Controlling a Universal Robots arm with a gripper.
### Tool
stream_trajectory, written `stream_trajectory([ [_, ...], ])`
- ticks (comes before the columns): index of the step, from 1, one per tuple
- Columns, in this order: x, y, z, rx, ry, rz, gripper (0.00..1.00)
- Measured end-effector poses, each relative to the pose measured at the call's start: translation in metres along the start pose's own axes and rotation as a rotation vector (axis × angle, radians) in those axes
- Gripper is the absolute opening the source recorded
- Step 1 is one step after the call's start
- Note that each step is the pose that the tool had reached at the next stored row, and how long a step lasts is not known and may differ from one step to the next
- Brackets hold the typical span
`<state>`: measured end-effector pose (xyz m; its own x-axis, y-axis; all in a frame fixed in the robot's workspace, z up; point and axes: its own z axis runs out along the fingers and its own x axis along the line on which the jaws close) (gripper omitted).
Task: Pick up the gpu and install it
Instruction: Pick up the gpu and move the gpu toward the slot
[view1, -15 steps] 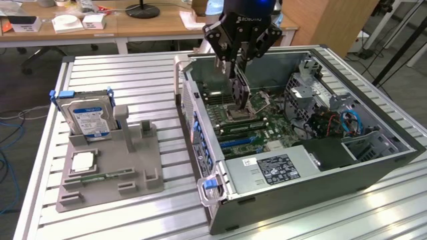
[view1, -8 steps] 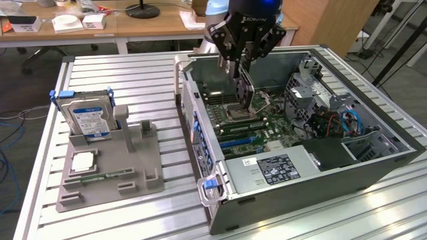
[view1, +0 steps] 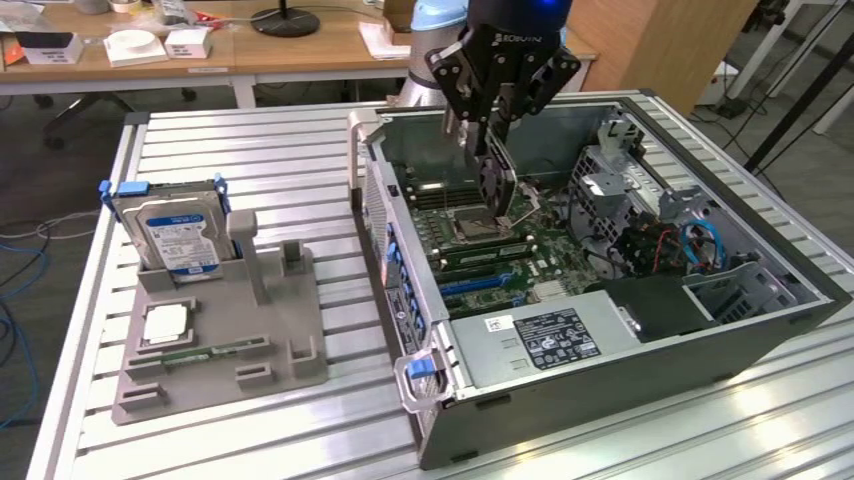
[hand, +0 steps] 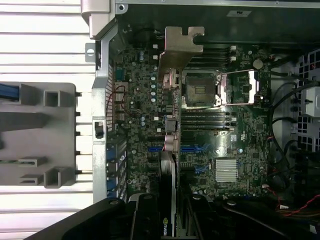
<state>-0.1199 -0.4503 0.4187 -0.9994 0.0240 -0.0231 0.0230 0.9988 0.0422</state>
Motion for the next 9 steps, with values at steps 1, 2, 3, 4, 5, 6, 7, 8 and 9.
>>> stream_trajectory([
  [1,-0.0011,0.0000,0.0000,0.0000,0.0000,0.000,0.26],
  [2,-0.0022,0.0001,0.0000,0.0001,0.0000,0.000,0.26],
  [3,-0.0033,0.0001,0.0001,0.0001,0.0000,0.000,0.26],
  [4,-0.0043,0.0001,0.0001,0.0001,0.0001,0.000,0.26],
  [5,-0.0054,0.0001,0.0001,0.0000,0.0000,0.000,0.26],
  [6,-0.0063,0.0001,0.0001,0.0001,0.0000,0.000,0.26],
  [7,-0.0074,0.0002,0.0001,0.0001,0.0000,0.000,0.26],
  [8,-0.0084,0.0002,0.0002,0.0000,0.0000,0.000,0.26],
  [9,-0.0093,0.0002,0.0002,0.0001,0.0001,0.000,0.26],
])
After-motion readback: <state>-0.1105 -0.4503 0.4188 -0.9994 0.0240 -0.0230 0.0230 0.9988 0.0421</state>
